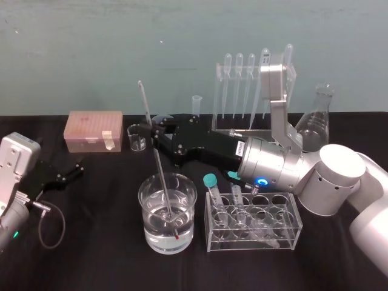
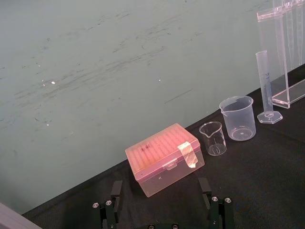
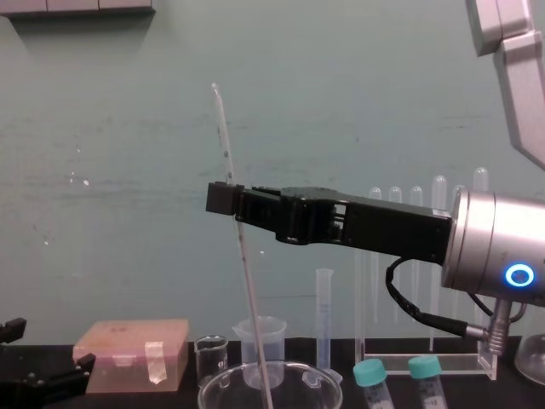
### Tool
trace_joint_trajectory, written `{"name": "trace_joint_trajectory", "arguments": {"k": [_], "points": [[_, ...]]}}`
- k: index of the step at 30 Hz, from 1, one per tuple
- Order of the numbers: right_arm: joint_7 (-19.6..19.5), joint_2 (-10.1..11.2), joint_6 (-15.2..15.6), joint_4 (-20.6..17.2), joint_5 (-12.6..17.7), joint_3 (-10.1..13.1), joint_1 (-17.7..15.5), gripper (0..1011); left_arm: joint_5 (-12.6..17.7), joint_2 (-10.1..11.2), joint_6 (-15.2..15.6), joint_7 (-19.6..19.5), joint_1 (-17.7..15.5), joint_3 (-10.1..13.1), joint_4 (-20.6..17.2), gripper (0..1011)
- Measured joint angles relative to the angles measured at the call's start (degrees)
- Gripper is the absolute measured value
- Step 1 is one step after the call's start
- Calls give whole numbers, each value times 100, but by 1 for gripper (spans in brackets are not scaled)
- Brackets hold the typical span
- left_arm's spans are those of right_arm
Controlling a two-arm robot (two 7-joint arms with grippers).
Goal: Hold the thermometer with one hand and immerse one end into the beaker, then reinsert it into the test tube rack.
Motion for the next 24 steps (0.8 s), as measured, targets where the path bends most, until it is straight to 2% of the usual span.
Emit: {"name": "trace_joint_trajectory", "arguments": {"k": [24], "points": [[-19,-6,16,-35,36,-5,-19,56,0,0,0,0,0,0,0,1008]]}}
